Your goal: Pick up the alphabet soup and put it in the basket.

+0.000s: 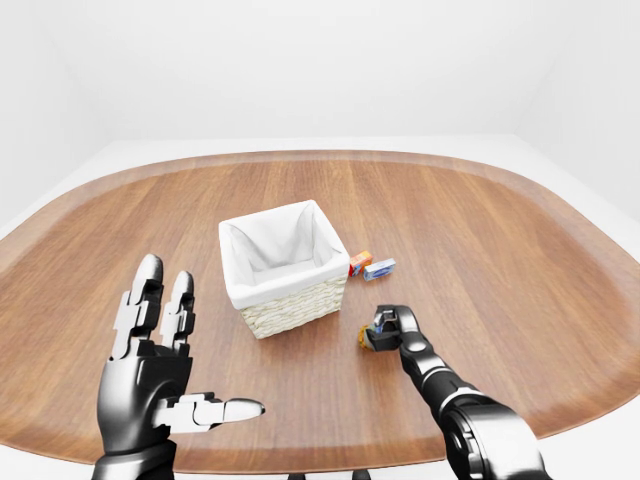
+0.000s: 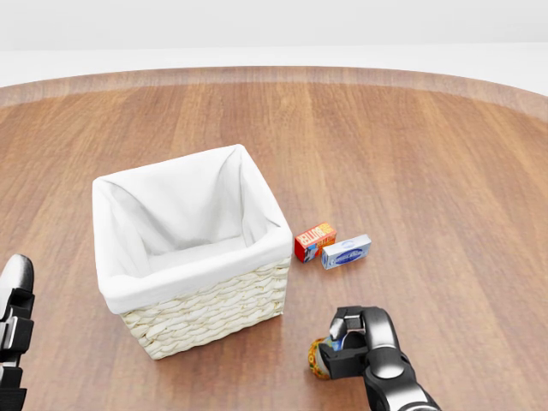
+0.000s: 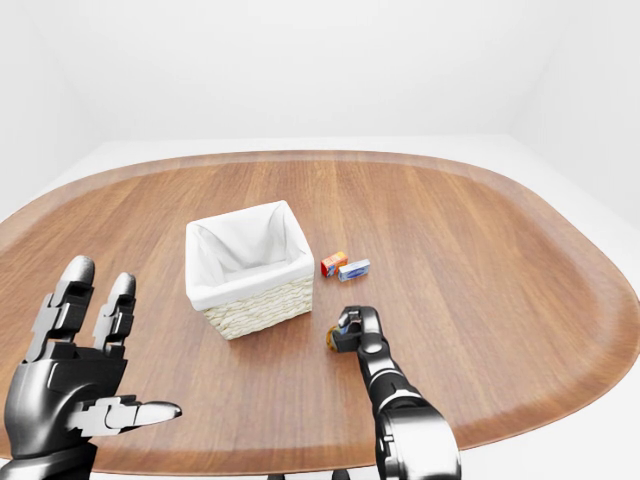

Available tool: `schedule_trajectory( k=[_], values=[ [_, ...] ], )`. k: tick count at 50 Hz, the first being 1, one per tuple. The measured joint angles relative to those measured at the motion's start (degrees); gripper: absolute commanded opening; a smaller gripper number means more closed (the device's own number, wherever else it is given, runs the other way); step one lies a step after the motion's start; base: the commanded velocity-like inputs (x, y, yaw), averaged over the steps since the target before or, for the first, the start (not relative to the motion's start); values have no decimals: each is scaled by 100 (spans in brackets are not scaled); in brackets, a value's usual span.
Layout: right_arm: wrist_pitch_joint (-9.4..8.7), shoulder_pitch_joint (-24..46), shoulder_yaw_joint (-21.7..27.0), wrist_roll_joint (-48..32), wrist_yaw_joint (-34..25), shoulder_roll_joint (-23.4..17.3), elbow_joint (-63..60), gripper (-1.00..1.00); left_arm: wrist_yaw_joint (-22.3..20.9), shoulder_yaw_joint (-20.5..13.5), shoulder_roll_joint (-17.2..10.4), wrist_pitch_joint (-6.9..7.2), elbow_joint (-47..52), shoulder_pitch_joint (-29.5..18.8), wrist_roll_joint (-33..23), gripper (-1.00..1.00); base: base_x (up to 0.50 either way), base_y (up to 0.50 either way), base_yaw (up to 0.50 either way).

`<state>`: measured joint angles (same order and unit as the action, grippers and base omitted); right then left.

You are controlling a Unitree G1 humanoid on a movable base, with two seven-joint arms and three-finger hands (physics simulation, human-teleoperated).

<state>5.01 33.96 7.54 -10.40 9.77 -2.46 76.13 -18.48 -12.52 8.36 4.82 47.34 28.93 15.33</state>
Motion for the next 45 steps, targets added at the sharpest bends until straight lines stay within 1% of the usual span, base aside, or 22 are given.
schedule_trajectory(
  k=[17, 45],
  values=[
    [0, -11, -73, 108, -39, -25, -73, -100, 12, 43, -17, -27, -8, 21, -11, 100, 0, 0, 0],
    [0, -160, -341, 246, 16, -115, -402, -100, -2, 40, -18, 6, 21, 28, 6, 100, 0, 0, 0]
  ],
)
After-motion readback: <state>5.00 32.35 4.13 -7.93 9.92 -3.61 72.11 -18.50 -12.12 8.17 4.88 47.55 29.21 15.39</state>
